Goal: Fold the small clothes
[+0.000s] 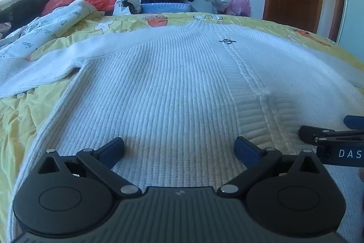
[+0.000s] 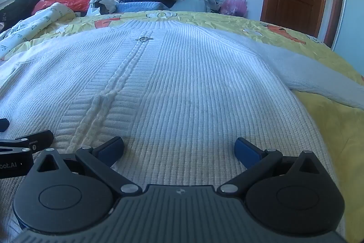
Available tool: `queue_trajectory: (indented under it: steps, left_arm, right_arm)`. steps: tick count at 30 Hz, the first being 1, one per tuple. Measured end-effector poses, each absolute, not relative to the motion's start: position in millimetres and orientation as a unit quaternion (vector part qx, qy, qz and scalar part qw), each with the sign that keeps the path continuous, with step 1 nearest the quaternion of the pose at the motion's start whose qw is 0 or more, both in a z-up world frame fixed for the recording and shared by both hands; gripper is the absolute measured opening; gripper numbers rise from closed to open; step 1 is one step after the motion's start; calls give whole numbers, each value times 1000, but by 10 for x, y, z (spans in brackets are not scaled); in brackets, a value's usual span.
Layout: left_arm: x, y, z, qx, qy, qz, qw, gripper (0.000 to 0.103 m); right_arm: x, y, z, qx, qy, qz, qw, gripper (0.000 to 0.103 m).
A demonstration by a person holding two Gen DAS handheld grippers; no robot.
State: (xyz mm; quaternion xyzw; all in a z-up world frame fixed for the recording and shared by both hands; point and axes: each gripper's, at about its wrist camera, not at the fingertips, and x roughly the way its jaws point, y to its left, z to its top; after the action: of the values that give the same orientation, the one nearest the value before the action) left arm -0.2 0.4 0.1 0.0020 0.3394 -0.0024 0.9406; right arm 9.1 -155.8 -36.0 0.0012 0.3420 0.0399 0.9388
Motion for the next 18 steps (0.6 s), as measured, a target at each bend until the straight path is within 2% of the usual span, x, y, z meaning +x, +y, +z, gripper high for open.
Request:
queue_trajectory:
  steps: [18]
  left_arm:
    - [-48, 14, 66, 12, 340, 2, 940, 103]
  right_arm:
    - [92, -1567, -360, 5, 341, 41, 939, 103]
